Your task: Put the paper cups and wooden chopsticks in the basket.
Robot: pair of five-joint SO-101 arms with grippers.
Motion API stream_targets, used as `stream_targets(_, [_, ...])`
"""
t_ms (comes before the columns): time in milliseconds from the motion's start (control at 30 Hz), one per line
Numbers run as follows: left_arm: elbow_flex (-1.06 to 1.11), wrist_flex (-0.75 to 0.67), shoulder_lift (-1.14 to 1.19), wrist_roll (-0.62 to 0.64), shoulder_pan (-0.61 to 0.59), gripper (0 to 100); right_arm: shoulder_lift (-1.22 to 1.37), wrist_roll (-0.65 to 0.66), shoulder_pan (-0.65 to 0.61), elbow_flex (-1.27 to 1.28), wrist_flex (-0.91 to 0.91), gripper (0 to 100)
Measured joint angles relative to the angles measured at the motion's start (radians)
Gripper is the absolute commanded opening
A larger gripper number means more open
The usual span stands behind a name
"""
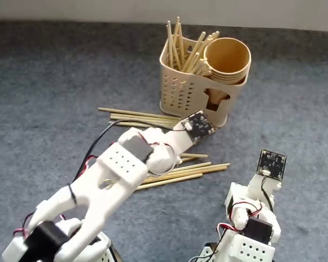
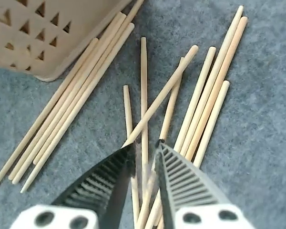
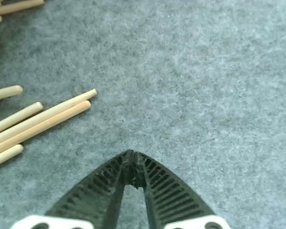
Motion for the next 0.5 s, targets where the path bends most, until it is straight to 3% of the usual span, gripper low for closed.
stream_targets(500, [-0.298, 0.066, 0.439, -0.095, -0.002, 9, 0.000, 0.000, 0.000, 0.000, 0.000, 0.5])
